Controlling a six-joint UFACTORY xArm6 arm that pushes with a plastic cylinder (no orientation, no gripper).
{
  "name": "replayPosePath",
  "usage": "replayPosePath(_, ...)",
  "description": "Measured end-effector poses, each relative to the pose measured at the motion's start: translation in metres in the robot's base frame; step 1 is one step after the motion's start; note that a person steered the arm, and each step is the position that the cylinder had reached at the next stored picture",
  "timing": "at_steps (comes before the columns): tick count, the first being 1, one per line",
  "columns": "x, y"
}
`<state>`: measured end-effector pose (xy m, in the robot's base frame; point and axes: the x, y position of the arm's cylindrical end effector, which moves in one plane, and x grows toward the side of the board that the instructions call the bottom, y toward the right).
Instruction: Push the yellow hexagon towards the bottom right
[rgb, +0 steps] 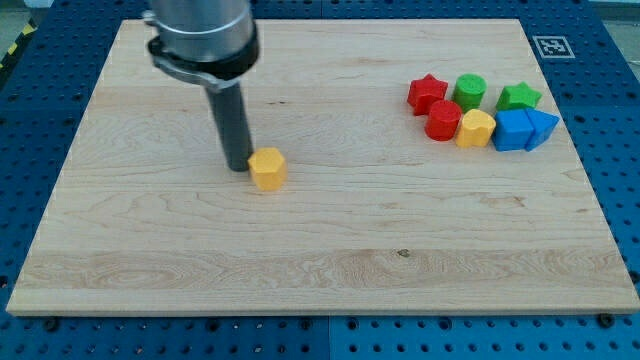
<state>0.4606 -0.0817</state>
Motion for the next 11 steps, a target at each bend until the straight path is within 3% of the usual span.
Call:
replayPosePath(5, 0.063, 0.165)
replayPosePath(11, 0.154, 0.21)
